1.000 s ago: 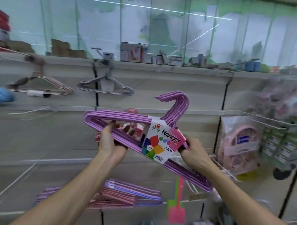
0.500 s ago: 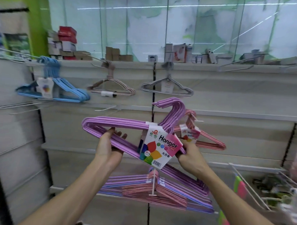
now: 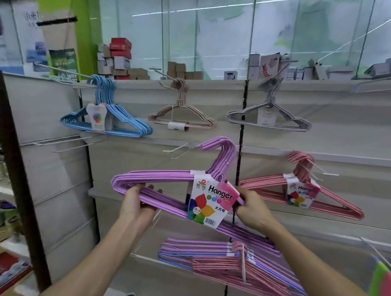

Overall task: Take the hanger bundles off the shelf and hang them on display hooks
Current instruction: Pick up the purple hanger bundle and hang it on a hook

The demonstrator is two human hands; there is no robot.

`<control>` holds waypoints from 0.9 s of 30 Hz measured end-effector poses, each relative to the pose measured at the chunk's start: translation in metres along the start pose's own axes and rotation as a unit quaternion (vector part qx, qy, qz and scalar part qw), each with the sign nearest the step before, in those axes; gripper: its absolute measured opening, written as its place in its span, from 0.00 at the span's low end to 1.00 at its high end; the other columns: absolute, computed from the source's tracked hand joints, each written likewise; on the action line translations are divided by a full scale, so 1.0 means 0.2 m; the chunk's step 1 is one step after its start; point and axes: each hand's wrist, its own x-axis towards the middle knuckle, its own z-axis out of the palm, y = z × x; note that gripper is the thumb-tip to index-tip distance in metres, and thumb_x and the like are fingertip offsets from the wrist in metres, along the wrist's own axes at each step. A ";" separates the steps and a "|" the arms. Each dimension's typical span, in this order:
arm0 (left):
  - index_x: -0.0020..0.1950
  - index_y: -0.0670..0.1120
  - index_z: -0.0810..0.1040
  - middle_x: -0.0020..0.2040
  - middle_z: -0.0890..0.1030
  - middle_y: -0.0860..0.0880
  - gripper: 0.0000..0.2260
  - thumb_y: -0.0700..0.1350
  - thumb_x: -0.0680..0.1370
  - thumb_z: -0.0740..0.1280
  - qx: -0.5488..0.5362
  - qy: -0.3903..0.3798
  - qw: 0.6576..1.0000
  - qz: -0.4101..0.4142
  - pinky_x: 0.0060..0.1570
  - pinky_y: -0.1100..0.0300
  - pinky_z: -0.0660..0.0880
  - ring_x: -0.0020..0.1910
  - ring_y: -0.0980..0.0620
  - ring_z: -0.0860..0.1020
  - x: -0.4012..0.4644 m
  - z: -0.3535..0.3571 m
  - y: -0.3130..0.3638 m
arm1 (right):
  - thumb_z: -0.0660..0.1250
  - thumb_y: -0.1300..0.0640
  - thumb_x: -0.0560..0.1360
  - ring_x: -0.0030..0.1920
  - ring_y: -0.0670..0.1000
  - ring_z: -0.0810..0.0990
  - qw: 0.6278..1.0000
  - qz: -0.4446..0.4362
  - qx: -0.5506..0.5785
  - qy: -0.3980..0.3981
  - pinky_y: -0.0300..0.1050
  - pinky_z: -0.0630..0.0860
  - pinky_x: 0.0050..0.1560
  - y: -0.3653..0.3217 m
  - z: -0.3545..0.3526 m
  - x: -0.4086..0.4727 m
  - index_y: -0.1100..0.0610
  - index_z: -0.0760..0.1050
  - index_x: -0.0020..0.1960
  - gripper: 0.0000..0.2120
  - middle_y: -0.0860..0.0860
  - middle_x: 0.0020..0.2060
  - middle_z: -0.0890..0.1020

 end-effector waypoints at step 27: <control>0.47 0.42 0.72 0.45 0.75 0.43 0.07 0.35 0.82 0.57 -0.061 0.006 0.997 -0.053 0.66 0.44 0.70 0.50 0.41 0.77 1.04 -0.16 -0.02 | 0.59 0.64 0.70 0.51 0.57 0.79 0.989 0.009 -0.133 -0.056 0.56 0.79 0.52 -0.01 0.37 0.83 0.42 0.71 0.67 0.28 0.49 0.53 0.84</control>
